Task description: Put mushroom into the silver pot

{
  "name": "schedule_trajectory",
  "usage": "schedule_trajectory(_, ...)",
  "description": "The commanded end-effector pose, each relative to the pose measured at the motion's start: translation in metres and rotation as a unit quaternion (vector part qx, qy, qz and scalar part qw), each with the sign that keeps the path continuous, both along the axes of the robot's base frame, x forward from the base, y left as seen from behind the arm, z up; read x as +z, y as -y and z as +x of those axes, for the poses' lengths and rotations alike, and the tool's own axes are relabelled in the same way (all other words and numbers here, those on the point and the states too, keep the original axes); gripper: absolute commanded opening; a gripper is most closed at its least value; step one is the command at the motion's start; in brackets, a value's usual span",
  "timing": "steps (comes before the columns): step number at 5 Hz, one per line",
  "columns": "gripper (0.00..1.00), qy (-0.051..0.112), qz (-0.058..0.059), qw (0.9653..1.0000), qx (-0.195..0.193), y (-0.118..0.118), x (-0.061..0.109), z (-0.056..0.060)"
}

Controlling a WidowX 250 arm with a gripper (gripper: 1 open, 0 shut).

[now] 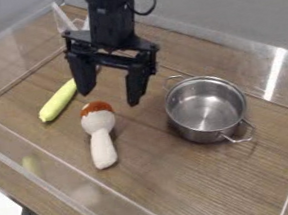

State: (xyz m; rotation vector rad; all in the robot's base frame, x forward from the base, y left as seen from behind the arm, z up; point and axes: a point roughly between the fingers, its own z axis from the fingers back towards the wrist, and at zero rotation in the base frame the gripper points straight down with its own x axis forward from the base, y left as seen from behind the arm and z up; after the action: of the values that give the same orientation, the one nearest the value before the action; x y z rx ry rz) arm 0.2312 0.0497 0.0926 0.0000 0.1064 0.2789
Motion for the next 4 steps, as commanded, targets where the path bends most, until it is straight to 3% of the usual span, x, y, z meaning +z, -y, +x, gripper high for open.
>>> schedule_trajectory(1, 1.00, 0.018, 0.005, 0.9998, 0.003, -0.0010, 0.0063, -0.0001)
schedule_trajectory(4, 1.00, 0.014, 0.002, 0.9998, 0.016, 0.0045, -0.0008, -0.0070)
